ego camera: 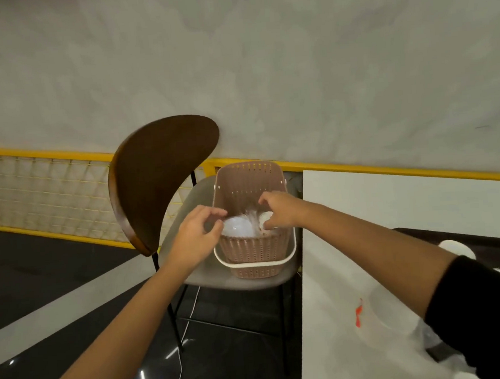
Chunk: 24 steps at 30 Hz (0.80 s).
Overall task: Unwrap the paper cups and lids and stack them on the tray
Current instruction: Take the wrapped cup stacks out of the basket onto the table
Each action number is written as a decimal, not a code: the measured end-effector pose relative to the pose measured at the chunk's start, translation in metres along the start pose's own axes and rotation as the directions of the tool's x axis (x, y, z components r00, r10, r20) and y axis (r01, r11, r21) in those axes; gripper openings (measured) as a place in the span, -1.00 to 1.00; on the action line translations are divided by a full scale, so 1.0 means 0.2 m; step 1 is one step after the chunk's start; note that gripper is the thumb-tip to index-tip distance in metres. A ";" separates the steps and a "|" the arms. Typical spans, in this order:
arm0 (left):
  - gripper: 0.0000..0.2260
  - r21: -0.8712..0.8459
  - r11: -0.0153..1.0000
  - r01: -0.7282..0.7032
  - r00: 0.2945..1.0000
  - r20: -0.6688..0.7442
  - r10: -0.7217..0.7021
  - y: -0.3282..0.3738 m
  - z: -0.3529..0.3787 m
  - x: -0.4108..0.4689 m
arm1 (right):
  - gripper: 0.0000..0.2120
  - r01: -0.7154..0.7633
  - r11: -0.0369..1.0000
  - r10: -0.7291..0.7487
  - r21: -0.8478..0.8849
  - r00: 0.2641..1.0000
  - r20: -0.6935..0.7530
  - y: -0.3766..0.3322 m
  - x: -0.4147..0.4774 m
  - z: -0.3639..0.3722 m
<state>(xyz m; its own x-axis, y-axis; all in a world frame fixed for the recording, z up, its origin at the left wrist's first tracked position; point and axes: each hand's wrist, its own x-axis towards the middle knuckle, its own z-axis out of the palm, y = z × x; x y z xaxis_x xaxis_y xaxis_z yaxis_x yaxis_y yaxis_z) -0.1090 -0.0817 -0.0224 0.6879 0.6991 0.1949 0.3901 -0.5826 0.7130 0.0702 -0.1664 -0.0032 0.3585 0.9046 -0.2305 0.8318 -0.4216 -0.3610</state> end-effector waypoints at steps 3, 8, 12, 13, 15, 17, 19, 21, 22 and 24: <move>-0.63 0.009 0.996 0.086 0.996 0.030 -0.086 -0.02 0.02 0.11 | -0.40 -0.041 0.990 0.052 -0.132 0.995 0.086 0.01 0.11 0.06; -0.60 -0.084 0.969 0.231 0.969 0.110 -0.222 -0.09 0.11 0.19 | -0.27 -0.037 0.963 0.098 -0.267 0.972 0.216 0.02 0.24 0.15; -0.62 -0.183 0.955 0.233 0.970 0.112 -0.215 -0.17 0.18 0.20 | -0.28 -0.021 0.964 0.086 -0.265 0.968 0.238 0.04 0.29 0.20; -0.62 -0.197 0.954 0.226 0.972 0.110 -0.207 -0.18 0.18 0.20 | -0.31 -0.024 0.965 0.086 -0.261 0.970 0.229 0.05 0.30 0.21; -0.62 -0.218 0.950 0.222 0.973 0.104 -0.204 -0.20 0.20 0.20 | -0.33 -0.027 0.964 0.084 -0.265 0.975 0.206 0.05 0.31 0.22; -0.62 -0.218 0.948 0.231 0.972 0.089 -0.217 -0.21 0.21 0.19 | -0.29 -0.031 0.964 0.081 -0.264 0.981 0.179 0.05 0.31 0.21; -0.61 -0.205 0.949 0.239 0.971 0.067 -0.230 -0.21 0.22 0.19 | -0.28 -0.043 0.964 0.082 -0.262 0.987 0.138 0.05 0.30 0.21; -0.61 -0.207 0.950 0.235 0.972 0.056 -0.228 -0.20 0.22 0.18 | -0.31 -0.032 0.961 0.063 -0.275 0.993 0.103 0.05 0.29 0.19; -0.61 -0.210 0.950 0.232 0.973 0.056 -0.225 -0.20 0.23 0.18 | -0.31 -0.025 0.958 0.052 -0.286 0.995 0.086 0.04 0.28 0.18; -0.61 -0.221 0.946 0.236 0.972 0.060 -0.228 -0.20 0.22 0.18 | -0.30 -0.012 0.953 0.026 -0.304 0.999 0.042 0.03 0.27 0.12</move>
<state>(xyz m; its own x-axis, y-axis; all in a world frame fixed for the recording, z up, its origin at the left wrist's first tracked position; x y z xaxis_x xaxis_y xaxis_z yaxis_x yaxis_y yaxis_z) -0.0727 -0.0523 -0.0740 0.6164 0.7873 -0.0136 0.3962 -0.2951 0.8695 0.0844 -0.1214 -0.0404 0.3618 0.8898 -0.2780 0.9169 -0.3936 -0.0665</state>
